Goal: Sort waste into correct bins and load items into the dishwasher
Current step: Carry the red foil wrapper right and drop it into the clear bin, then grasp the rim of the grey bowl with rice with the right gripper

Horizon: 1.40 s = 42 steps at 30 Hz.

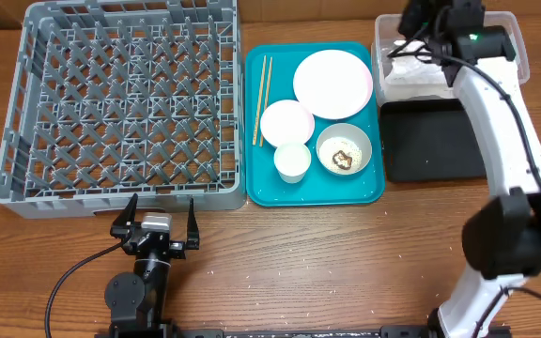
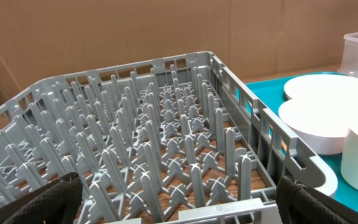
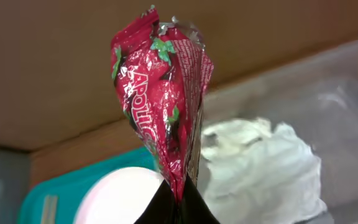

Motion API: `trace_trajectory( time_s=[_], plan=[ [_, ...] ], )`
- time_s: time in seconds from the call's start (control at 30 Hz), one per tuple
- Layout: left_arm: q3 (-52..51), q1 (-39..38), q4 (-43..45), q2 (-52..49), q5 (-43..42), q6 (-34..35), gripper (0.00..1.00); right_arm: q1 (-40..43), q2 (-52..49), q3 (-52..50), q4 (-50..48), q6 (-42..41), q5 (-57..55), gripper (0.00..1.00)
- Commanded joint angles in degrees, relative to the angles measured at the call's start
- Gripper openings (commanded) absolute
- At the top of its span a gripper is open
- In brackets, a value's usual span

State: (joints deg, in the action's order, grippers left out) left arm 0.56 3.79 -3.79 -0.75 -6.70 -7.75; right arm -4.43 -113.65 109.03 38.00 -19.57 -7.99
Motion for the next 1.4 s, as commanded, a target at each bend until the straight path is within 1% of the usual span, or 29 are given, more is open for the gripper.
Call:
trace_trajectory(
  time_s=[0.0, 0.03, 0.07, 0.1, 0.13, 0.17, 0.23, 0.27, 0.33, 0.47, 0.57, 0.6, 0.73, 0.77, 0.83, 0.97, 1.13, 1.37],
  plan=[
    [-0.3, 0.3, 0.0, 0.5, -0.4, -1.0, 1.0, 1.4, -6.6, -1.8, -0.3, -4.5, -1.0, 0.16],
    [-0.3, 0.3, 0.0, 0.5, -0.4, -1.0, 1.0, 1.7, -7.6, -1.8, -0.9, -4.5, -1.0, 0.39],
    [-0.3, 0.3, 0.0, 0.5, -0.4, -1.0, 1.0, 1.9, -8.0, -1.8, -1.4, -4.5, -1.0, 0.51],
    [-0.3, 0.3, 0.0, 0.5, -0.4, -1.0, 1.0, 1.9, -8.5, -1.8, -2.6, -4.5, -1.0, 0.79],
    [-0.3, 0.3, 0.0, 0.5, -0.4, -1.0, 1.0, 1.9, -8.5, -1.8, -3.2, -4.5, -1.0, 0.93],
    [-0.3, 0.3, 0.0, 0.5, -0.4, -1.0, 1.0, 1.9, -8.4, -1.6, -3.3, -4.5, -0.9, 1.0],
    [-0.3, 0.3, 0.0, 0.5, -0.4, -1.0, 1.0, 1.9, -7.0, -0.9, -1.6, -4.4, 1.0, 1.0],
    [-0.3, 0.3, 0.0, 0.5, -0.4, -1.0, 1.0, 1.6, -4.9, -0.4, 2.1, -2.9, 6.8, 1.0],
    [-0.3, 0.3, 0.0, 0.5, -0.4, -1.0, 1.0, 0.7, -1.2, -0.3, 6.3, -0.5, 13.2, 1.0],
    [-0.3, 0.3, 0.0, 0.5, -0.4, -1.0, 1.0, -3.5, 3.4, -0.3, 15.0, -1.3, 14.9, 1.0],
    [-0.3, 0.3, 0.0, 0.5, -0.4, -1.0, 1.0, -9.3, 3.2, -0.8, 23.6, -5.6, 14.7, 0.99],
    [-0.3, 0.3, 0.0, 0.5, -0.4, -1.0, 1.0, -10.7, 3.0, -1.9, 24.0, -6.9, 14.5, 0.96],
    [-0.3, 0.3, 0.0, 0.5, -0.4, -1.0, 1.0, -15.5, 2.8, -8.0, 21.4, -11.8, 12.3, 0.78],
    [-0.3, 0.3, 0.0, 0.5, -0.4, -1.0, 1.0, -16.2, 2.8, -9.2, 20.7, -12.5, 11.4, 0.77],
    [-0.3, 0.3, 0.0, 0.5, -0.4, -1.0, 1.0, -17.7, 2.8, -13.8, 18.1, -16.1, 9.1, 0.68],
    [-0.3, 0.3, 0.0, 0.5, -0.4, -1.0, 1.0, -18.7, 2.8, -21.5, 11.6, -16.7, 9.0, 0.6],
    [-0.3, 0.3, 0.0, 0.5, -0.4, -1.0, 1.0, -19.2, 2.8, -28.5, 4.6, -16.2, 9.4, 0.57],
    [-0.3, 0.3, 0.0, 0.5, -0.4, -1.0, 1.0, -19.2, 1.7, -29.3, 3.1, -9.7, 9.4, 0.54]
  ],
)
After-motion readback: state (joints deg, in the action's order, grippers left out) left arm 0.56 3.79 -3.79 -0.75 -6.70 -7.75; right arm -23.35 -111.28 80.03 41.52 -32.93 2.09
